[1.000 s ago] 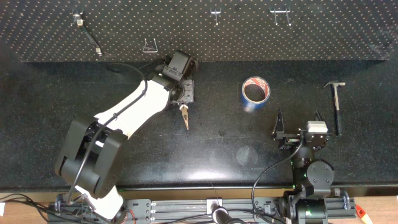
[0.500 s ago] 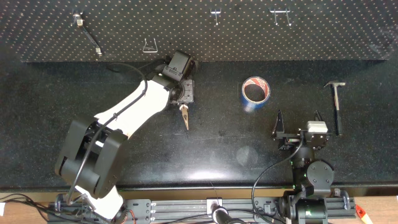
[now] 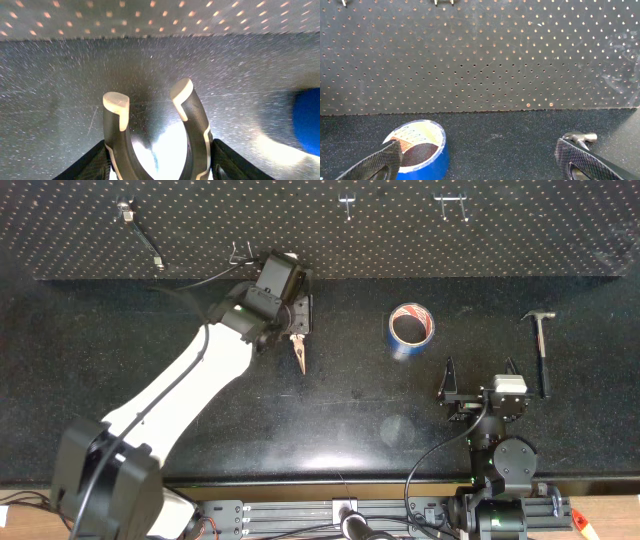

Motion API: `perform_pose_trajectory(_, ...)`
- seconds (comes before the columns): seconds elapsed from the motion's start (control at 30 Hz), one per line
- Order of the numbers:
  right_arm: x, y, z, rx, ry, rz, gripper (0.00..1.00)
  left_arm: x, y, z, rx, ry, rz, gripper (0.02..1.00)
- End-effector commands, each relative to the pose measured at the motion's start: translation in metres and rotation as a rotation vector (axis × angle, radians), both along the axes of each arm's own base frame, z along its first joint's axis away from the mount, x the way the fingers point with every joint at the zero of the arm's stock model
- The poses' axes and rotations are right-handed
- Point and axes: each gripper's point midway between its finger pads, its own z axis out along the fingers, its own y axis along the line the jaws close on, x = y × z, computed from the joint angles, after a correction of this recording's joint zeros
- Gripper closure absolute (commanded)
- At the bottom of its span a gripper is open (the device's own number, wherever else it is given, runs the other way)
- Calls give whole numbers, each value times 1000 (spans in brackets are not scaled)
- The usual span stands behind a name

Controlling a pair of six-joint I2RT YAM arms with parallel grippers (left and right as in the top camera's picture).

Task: Place Tools Onto Pegboard

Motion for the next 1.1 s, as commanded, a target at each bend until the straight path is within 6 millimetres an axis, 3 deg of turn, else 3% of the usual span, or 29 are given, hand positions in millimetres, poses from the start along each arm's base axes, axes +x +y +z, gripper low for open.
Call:
perform_pose_trajectory(0.03, 0, 0, 0, -14, -3, 2, 1, 2, 3, 57, 6, -156, -77, 993)
perform_pose_trajectory(0.2, 0, 0, 0, -14, -3, 2, 1, -5, 8, 97, 80, -286, -222, 993)
perform_pose_trajectory(0.33, 0, 0, 0, -14, -3, 3, 1, -5, 28, 116, 84, -326, -191, 991)
perform_pose_trajectory(0.4, 0, 0, 0, -14, -3, 2, 1, 5, 47, 123, 83, -351, -135, 991)
perform_pose_trajectory(0.6, 0, 0, 0, -14, -3, 2, 1, 27, 75, 146, 79, -449, -55, 993)
perform_pose_trajectory(0.9, 0, 0, 0, -14, -3, 2, 3, 60, 87, 204, 333, -751, -152, 991)
perform_pose_trajectory(1.1, 0, 0, 0, -14, -3, 2, 1, 70, 102, 212, 425, -788, -85, 991)
